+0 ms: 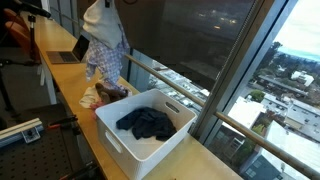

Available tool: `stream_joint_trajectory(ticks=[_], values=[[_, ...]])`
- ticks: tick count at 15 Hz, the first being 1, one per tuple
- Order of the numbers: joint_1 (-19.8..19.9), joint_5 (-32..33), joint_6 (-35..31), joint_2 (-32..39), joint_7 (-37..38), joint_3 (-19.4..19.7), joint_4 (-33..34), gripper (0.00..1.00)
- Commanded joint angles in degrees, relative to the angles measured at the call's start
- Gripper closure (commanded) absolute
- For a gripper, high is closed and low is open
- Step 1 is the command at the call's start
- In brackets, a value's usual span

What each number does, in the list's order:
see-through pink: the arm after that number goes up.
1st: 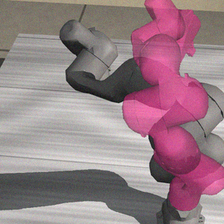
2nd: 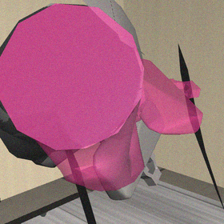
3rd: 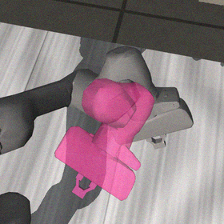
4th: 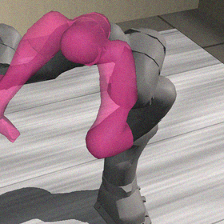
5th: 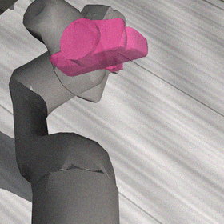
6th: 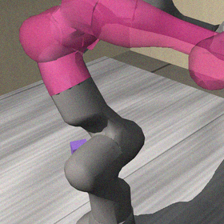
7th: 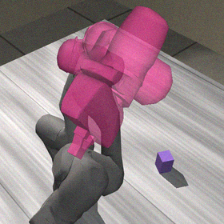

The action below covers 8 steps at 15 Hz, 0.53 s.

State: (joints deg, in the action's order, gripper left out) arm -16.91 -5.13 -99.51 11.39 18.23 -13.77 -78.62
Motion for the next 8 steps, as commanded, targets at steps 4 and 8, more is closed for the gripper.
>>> stream_joint_trajectory(ticks=[4,8], values=[[2.8,-0.8,0.1,0.5,-0.3,1.0,-2.3,0.98],[3.3,-1.4,0.0,0.1,-0.5,2.0,-5.1,0.66]])
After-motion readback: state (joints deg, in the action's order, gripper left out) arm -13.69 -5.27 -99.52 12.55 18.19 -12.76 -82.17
